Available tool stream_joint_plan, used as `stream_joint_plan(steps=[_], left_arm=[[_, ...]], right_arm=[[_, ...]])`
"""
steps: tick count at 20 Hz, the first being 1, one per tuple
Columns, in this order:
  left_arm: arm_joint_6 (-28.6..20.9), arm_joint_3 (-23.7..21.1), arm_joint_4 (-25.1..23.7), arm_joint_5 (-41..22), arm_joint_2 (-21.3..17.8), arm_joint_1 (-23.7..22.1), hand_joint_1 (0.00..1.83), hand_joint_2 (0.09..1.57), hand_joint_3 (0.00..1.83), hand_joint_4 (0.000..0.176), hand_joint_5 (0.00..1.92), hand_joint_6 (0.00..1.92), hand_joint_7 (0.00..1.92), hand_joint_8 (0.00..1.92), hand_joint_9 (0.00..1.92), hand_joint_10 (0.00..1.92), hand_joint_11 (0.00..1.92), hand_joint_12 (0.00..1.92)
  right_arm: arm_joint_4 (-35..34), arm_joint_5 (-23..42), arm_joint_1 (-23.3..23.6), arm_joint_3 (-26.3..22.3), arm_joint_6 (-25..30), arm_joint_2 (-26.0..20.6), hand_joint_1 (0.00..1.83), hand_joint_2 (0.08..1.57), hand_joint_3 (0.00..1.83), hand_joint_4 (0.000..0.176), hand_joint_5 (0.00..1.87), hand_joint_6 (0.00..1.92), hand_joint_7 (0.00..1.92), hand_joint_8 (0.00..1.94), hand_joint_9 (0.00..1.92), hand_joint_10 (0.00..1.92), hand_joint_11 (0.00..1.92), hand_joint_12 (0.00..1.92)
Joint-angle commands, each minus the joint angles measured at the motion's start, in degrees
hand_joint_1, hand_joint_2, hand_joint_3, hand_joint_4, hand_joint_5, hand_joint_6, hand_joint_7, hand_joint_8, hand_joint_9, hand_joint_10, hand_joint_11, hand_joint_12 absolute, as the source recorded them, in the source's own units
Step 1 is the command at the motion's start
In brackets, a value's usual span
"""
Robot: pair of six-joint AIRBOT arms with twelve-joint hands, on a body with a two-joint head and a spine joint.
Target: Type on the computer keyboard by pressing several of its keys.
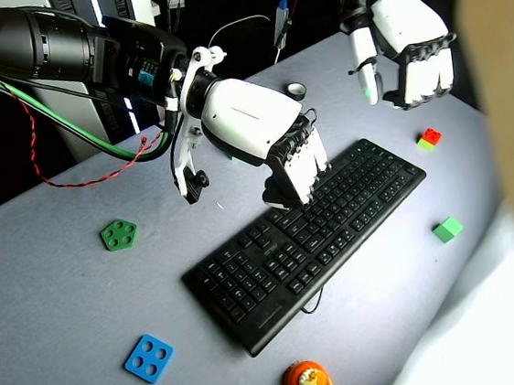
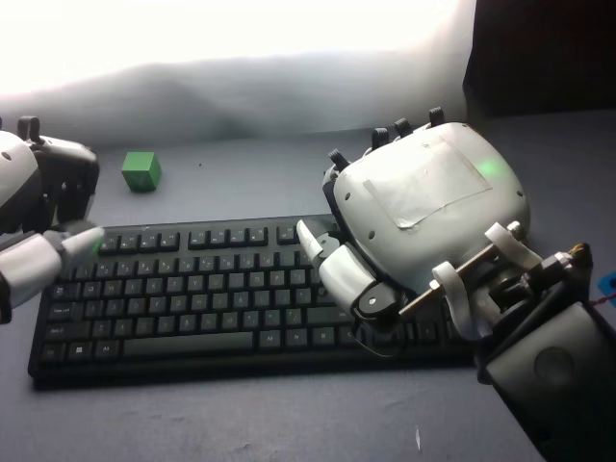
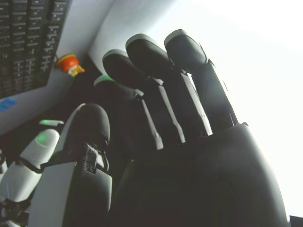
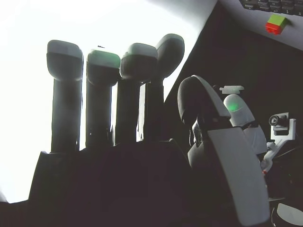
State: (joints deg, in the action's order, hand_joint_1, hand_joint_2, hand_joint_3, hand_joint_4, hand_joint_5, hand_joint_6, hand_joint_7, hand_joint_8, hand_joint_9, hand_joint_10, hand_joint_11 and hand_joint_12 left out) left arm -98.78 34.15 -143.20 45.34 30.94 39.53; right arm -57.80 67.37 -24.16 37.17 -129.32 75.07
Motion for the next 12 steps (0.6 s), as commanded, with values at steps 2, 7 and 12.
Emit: stream_joint_plan(steps=[2,7,12], left_arm=[[-0.1,0.0,-2.4,6.0,-0.8,-0.6,0.81,1.37,0.0,0.075,0.57,1.68,0.9,1.44,0.81,1.61,0.56,1.87],[-0.2,0.0,-2.4,5.7,-1.1,-0.9,0.54,1.45,0.01,0.0,0.79,1.65,0.92,1.48,0.83,1.62,0.6,1.88],[-0.2,0.4,-2.4,5.3,-1.2,-0.9,0.79,1.39,0.0,0.063,0.55,1.71,0.89,1.54,0.82,1.68,0.61,1.92]], right_arm=[[5.6,3.4,0.2,-0.3,-0.2,-0.3,0.46,1.54,0.0,0.0,0.88,1.54,1.05,1.65,0.98,1.92,0.83,1.92],[5.6,3.4,0.2,-0.3,-0.2,-0.3,0.44,1.57,0.0,0.0,0.85,1.59,1.02,1.66,0.96,1.92,0.84,1.92],[5.6,3.5,0.2,-0.3,-0.2,-0.3,0.47,1.55,0.0,0.0,0.88,1.49,1.05,1.59,0.97,1.91,0.8,1.92]])
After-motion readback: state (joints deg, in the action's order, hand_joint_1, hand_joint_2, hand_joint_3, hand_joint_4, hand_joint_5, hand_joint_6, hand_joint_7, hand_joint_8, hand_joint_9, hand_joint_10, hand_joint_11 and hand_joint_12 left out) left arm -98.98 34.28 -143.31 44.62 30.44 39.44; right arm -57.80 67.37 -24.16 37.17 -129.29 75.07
